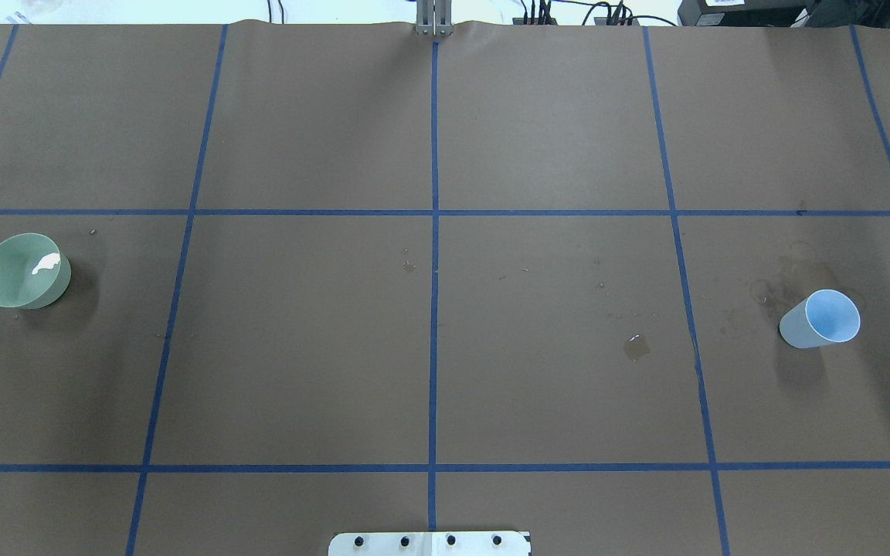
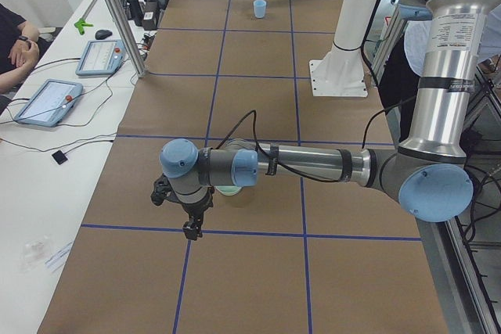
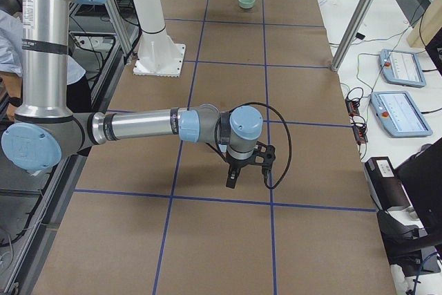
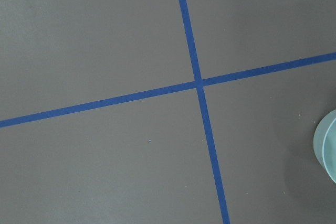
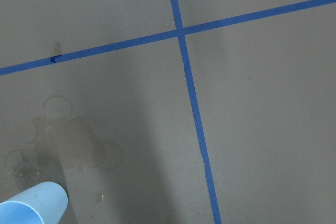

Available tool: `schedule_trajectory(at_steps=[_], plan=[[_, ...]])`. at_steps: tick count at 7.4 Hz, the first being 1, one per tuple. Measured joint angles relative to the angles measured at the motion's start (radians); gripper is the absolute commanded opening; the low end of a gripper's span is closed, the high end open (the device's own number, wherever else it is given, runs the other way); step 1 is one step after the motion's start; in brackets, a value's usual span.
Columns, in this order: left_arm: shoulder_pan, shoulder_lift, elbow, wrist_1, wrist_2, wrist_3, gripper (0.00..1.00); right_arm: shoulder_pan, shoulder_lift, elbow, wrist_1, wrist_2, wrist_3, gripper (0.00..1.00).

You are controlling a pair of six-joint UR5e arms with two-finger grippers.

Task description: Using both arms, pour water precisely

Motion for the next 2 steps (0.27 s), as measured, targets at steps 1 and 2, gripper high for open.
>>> schedule_trajectory(at_steps=[1, 2], plan=[[0.000, 0.004, 0.000, -0.004, 0.001, 0.000, 1.00, 0.000, -0.001, 0.003, 0.000, 0.001, 0.000, 1.00], [0.000, 0.007, 0.001, -0.007, 0.001, 0.000, 1.00, 0.000, -0.002, 0.005, 0.001, 0.001, 0.000, 1.00]])
